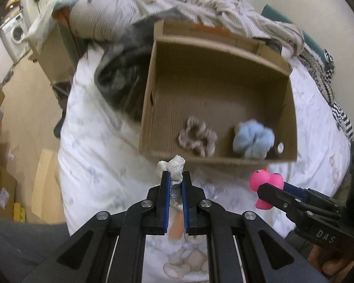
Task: Organize soft objects
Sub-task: 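Carry the white scrunchie and pink duck into the box and open both tools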
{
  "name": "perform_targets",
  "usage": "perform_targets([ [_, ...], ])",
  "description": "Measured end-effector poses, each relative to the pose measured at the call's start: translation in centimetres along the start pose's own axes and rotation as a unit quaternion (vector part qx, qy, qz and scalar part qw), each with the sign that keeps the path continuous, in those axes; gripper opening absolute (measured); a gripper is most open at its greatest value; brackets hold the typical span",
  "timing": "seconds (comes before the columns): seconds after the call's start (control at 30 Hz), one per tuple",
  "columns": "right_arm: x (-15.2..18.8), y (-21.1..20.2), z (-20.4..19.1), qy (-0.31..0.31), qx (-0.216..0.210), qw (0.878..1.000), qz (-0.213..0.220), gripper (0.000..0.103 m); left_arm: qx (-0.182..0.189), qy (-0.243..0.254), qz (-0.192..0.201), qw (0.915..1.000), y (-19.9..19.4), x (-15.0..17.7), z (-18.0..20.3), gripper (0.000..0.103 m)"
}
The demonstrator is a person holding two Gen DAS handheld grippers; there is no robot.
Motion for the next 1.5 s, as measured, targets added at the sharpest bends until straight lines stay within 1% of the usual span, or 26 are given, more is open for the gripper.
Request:
perform_targets([
  [0.17,-2.5,-2.1,-0.4,-0.002,-0.011,0.999,0.036,0.045,-0.003,0.007,0.016,0.9998,-0.6,-3.2,0.2,0.009],
  [0.37,-5.6,-3.3,-1.0,-0.035,-0.001,0.996,0.080,0.045,0.001,0.008,0.034,0.9994,0.0,-6.7,0.0,0.008],
  [0.47,-6.7,-2.9,-0.7,-0.047,0.006,0.994,0.095,0.045,0.002,0.013,0.047,0.9988,0.8,-7.6,0.0,0.009],
  [0.53,-7.1,-2.3,-0.3,-0.042,0.007,0.994,0.101,0.045,0.000,0.017,0.050,0.9986,1.8,-7.7,-0.3,0.009],
  [0.63,-7.2,-1.0,0.4,-0.027,0.009,0.995,0.098,0.045,0.005,0.022,0.035,0.9991,4.0,-7.3,-0.6,0.009],
  [0.73,-7.1,0.4,0.8,-0.029,0.021,0.995,0.091,0.045,0.012,0.012,0.011,0.9998,6.0,-6.7,-1.0,0.009],
  [0.83,-7.4,1.6,0.9,-0.029,0.026,0.996,0.079,0.045,0.012,0.024,0.007,0.9996,7.0,-6.5,-0.6,0.009],
  [0.93,-7.3,2.5,0.8,-0.034,0.030,0.997,0.068,0.045,0.009,0.025,0.014,0.9995,7.2,-6.3,-0.5,0.009],
  [1.13,-7.2,3.9,0.3,-0.046,0.040,0.997,0.049,0.045,0.012,0.016,0.004,0.9998,7.8,-6.1,-0.6,0.009],
  [1.27,-7.2,4.8,0.2,-0.051,0.050,0.997,0.035,0.045,0.004,0.022,0.003,0.9997,8.1,-5.9,-0.4,0.009],
  [1.37,-7.4,5.4,0.3,-0.048,0.059,0.997,0.027,0.045,-0.002,0.032,0.009,0.9994,8.0,-5.8,-0.3,0.009],
  [1.5,-7.2,5.7,0.4,-0.048,0.060,0.997,0.020,0.045,-0.009,0.043,0.007,0.9990,7.8,-5.4,-0.4,0.010],
])
Point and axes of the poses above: each gripper's, at about its wrist camera, not at the fingertips, and y roughly the way its jaws point, z to its right, x to its underside, the point moved 1 cm from there along y, roughly the way its jaws point, and after that the axes turned 11 degrees about x, right-handed, at the moved point
